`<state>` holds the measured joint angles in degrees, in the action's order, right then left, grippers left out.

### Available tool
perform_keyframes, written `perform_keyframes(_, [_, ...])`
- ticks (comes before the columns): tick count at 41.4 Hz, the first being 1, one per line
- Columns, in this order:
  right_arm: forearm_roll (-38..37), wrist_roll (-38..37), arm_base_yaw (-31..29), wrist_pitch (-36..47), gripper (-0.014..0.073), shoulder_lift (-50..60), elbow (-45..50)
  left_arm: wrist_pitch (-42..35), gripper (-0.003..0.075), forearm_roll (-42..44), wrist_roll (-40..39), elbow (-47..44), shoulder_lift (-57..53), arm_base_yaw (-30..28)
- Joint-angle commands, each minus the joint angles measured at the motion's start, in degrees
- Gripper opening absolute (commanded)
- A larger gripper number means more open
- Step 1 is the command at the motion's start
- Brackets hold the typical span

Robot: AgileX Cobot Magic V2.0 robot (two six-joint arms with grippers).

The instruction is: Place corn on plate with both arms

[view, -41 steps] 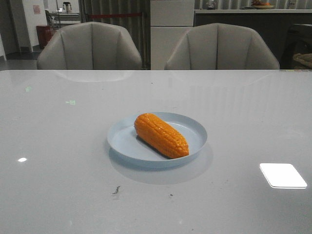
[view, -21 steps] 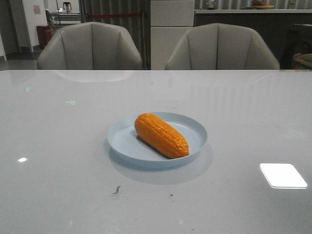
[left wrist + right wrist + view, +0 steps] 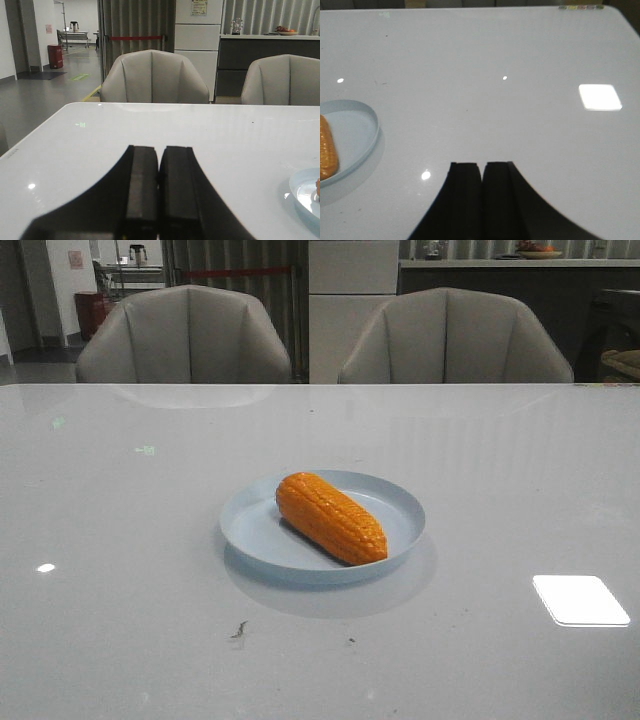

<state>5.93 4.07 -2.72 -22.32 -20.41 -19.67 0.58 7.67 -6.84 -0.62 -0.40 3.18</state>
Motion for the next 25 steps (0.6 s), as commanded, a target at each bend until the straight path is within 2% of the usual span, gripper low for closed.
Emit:
perform_keyframes(1, [-1.9, 0.6, -0.3, 7.0, 0.0056, 5.4, 2.2, -4.5, 0.0094, -0.3, -0.7, -2.1, -1.2, 0.2])
perform_keyframes(10, [-1.0, 0.6, -0.3, 8.4, 0.0056, 22.1, 13.2, -4.5, 0.0094, -0.3, -0.7, -2.1, -1.2, 0.2])
perform_keyframes(17, [0.6, 0.6, -0.3, 19.9, 0.0056, 22.1, 20.3, -4.5, 0.0094, -0.3, -0.7, -2.1, -1.2, 0.2])
perform_keyframes(25, [0.6, 0.6, -0.3, 19.9, 0.0056, 22.1, 20.0, -4.5, 0.0094, -0.3, -0.7, -2.1, -1.2, 0.2])
